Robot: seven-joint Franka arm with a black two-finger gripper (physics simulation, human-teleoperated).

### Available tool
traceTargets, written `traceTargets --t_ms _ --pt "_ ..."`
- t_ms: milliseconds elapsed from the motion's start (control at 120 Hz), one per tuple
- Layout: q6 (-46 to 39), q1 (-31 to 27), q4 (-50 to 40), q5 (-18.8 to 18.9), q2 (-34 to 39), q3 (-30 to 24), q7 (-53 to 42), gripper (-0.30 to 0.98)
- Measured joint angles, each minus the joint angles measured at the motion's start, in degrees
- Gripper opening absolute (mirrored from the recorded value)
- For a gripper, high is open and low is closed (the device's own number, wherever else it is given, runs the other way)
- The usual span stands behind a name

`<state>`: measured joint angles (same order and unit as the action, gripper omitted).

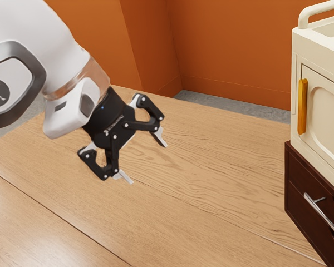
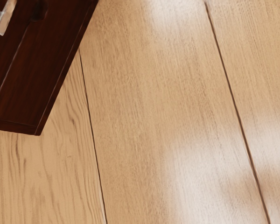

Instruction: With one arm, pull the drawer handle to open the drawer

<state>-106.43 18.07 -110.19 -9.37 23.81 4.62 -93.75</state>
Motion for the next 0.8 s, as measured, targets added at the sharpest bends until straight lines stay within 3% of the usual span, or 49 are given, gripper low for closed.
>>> traceTargets --t_ms 283,517,800 --pt "-7.7 13.6 -2.1 0.0 1.8 3.9 -4.3 0.6" --pt "-15.9 22.4 -3.2 6.0 -1.6 8.7 -6.6 0.49" --pt "-22.5 24.7 -2.9 8.1 -5.7 10.1 -7.6 0.4"
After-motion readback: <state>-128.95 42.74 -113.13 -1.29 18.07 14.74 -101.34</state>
